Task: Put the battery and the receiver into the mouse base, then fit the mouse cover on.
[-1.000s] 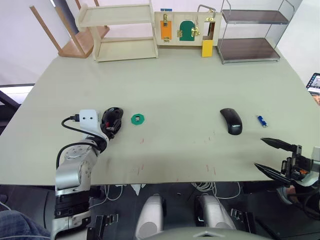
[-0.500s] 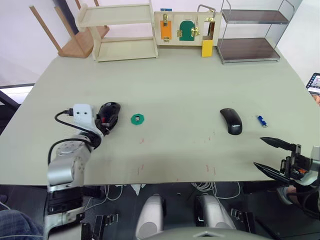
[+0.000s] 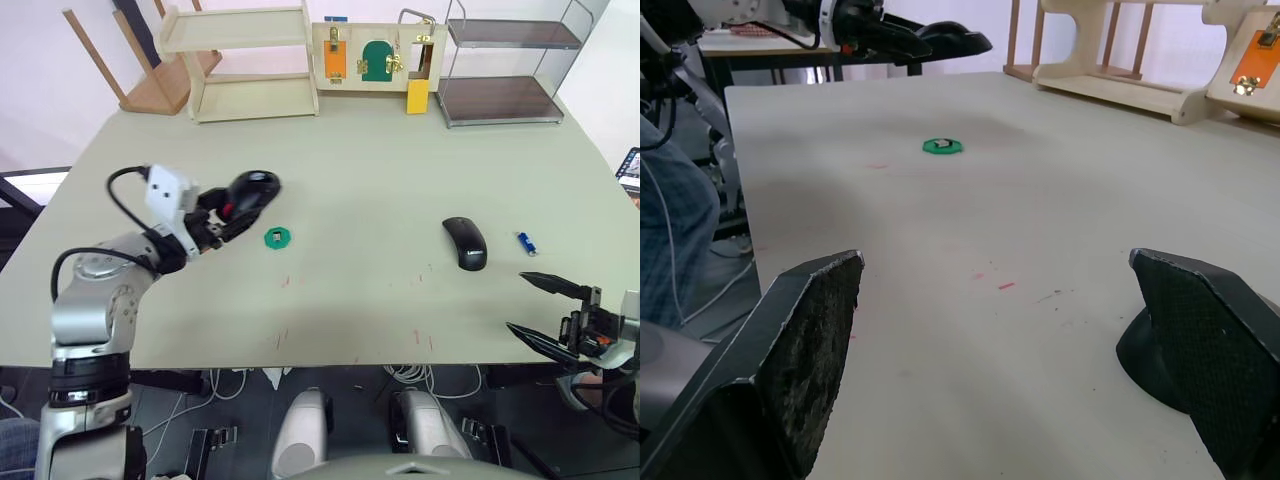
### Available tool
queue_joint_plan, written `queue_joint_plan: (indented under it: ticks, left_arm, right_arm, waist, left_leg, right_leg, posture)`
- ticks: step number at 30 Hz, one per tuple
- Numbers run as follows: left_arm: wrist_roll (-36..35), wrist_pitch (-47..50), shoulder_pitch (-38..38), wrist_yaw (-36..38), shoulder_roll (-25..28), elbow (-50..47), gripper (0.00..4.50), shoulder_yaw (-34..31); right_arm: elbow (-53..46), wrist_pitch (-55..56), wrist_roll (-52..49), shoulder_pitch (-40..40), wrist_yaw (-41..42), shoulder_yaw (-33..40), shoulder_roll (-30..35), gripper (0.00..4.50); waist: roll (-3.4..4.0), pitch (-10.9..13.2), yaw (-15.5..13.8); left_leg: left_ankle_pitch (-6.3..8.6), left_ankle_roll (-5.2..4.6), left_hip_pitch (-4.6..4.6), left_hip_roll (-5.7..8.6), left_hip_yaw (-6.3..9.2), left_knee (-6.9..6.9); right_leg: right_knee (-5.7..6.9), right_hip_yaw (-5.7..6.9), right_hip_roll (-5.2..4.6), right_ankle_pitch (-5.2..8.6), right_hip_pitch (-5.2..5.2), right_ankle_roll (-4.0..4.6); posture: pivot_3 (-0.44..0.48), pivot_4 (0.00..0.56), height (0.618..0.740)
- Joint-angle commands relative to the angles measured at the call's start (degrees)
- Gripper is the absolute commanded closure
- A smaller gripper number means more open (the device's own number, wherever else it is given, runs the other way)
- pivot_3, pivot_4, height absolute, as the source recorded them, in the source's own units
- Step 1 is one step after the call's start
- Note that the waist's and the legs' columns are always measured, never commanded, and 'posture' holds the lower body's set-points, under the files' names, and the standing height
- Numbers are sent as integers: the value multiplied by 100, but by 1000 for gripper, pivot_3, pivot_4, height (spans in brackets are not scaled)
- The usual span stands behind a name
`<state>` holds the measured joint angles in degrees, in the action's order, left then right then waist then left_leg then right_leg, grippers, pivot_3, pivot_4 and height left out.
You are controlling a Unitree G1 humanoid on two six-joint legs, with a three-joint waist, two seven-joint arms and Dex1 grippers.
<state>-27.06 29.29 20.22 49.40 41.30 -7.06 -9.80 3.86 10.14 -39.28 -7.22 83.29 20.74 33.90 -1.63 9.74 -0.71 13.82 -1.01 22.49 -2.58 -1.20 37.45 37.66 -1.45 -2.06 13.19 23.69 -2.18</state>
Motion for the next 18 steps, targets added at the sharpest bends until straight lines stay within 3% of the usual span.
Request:
queue_joint_plan:
  ticks: [1, 7, 18]
  left_arm:
    - [-111, -177, 229, 610, 35, -218, 1587, 398]
    - [270, -681, 537, 1599, -61, 111, 1587, 1416]
    - [1013, -1787, 537, 2609, -233, 1274, 1587, 2282]
  right_arm:
    - [-104, 21, -78, -1, -14, 94, 8, 0]
    - [-176, 23, -84, -11, -56, 110, 2, 0]
    - [-369, -7, -124, -104, -158, 148, 20, 0]
  waist:
    - [1, 0, 10]
    - [4, 2, 29]
    - [7, 4, 29]
  left_leg:
    - [0, 0, 1, 0, 0, 0]
    - [0, -1, -1, -1, 1, 0]
    - [0, -1, 2, -1, 2, 1]
  right_leg:
    - [0, 0, 1, 0, 0, 0]
    - [2, -2, 4, 7, 1, -11]
    - [1, -3, 6, 8, 1, -12]
  posture:
    - [0, 150, 740]
    - [0, 150, 740]
    - [0, 150, 740]
